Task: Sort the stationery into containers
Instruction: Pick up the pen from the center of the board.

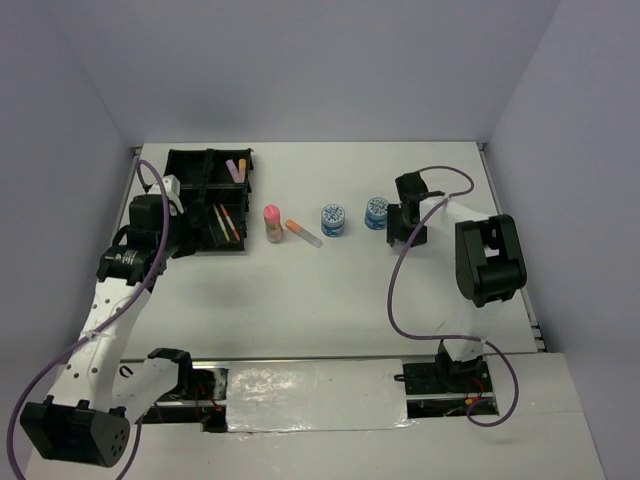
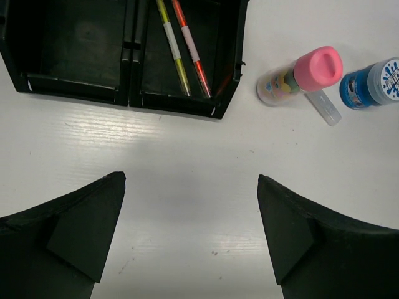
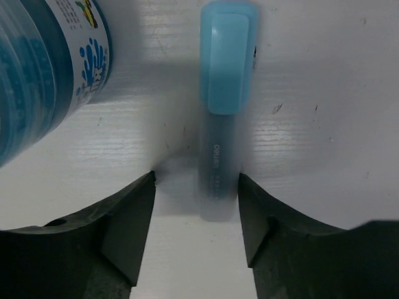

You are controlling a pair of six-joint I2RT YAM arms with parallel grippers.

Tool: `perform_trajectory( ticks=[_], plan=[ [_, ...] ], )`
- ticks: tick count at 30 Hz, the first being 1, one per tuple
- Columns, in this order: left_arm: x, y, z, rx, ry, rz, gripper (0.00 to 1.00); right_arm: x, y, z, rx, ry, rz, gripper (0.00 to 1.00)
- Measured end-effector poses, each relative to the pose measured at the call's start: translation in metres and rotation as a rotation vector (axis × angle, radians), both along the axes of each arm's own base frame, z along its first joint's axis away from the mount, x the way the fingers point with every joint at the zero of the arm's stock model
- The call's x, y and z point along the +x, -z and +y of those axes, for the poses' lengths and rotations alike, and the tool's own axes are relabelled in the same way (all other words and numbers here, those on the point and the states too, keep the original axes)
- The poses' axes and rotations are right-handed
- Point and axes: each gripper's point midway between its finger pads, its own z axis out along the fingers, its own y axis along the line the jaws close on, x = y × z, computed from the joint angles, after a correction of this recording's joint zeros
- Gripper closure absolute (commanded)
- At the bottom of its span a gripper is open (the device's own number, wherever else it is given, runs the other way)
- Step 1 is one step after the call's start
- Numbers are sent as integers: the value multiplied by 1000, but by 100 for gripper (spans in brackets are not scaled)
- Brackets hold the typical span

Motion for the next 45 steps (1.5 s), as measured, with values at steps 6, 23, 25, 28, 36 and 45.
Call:
perform_trajectory(
  ticks=[6,23,25,28,36,45],
  plan=[
    [2,-2,5,6,-8,-26,1,1,1,-7,15,-9,16,88],
    [-10,-61,-49,-272,160,-273,1,-43,-130,31,161,-89,-339,100],
    [-12,-83,-75,-370,237,-339,1,-56,-170,70,239,-186,-455,100],
    [-21,-109,-121,-510,379,-404,1,-86,-206,124,379,-320,-537,100],
    [-24,-120,-199,-660,554,-376,6,-149,-234,214,542,-536,-525,100],
    [-10,-97,-220,-646,518,-304,20,-162,-256,255,567,-594,-549,100]
  ],
)
